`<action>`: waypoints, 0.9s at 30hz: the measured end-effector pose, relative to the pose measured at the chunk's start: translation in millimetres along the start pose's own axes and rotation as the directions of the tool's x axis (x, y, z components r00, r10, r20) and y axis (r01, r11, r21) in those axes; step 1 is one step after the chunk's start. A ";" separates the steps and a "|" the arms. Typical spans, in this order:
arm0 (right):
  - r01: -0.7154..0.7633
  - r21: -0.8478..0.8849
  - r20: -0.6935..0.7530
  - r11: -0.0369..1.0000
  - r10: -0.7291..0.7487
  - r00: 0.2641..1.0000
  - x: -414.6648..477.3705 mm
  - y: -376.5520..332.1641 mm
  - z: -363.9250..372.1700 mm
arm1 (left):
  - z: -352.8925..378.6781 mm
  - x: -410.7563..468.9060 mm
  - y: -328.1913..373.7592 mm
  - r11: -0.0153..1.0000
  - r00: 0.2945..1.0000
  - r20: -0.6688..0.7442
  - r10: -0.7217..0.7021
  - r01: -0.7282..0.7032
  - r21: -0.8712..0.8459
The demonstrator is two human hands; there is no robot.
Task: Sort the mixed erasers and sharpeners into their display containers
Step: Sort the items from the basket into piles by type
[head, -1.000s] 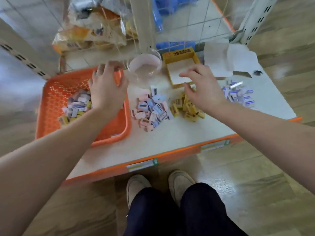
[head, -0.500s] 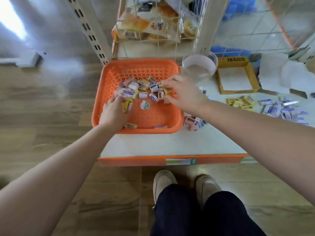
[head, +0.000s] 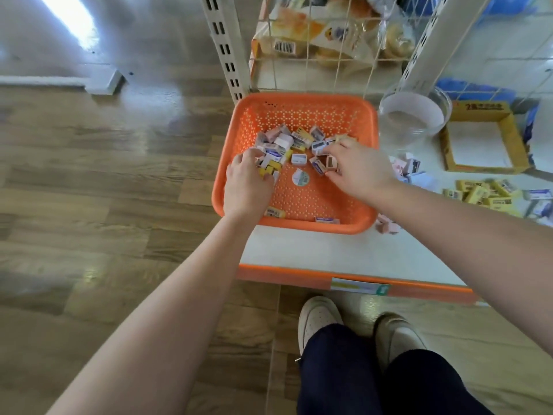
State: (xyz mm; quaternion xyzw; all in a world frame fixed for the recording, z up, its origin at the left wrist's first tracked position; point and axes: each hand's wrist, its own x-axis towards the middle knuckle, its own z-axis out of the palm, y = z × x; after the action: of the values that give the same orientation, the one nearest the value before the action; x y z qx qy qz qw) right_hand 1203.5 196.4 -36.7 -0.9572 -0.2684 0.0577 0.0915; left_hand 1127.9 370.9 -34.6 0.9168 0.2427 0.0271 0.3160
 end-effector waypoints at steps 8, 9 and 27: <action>0.006 0.088 0.080 0.996 -0.013 0.997 32.9 -3.7 1.4 | 7.0 6.1 -5.9 0.999 0.999 0.040 0.017 -0.018 0.031; 0.007 0.091 0.076 0.996 -0.014 0.997 35.6 -4.6 3.2 | 7.4 7.9 -6.6 0.998 0.997 0.077 0.014 -0.018 0.063; -0.053 -0.091 0.059 0.994 0.059 0.997 63.8 8.8 36.9 | 40.7 58.1 10.4 0.904 0.933 0.151 0.327 -0.355 0.238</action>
State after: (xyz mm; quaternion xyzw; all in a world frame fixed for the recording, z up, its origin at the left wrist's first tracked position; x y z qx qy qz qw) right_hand 1256.2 227.8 -78.5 -0.9652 -0.2466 0.0775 0.0388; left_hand 1191.8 367.6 -67.0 0.9788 0.0624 0.0001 0.1951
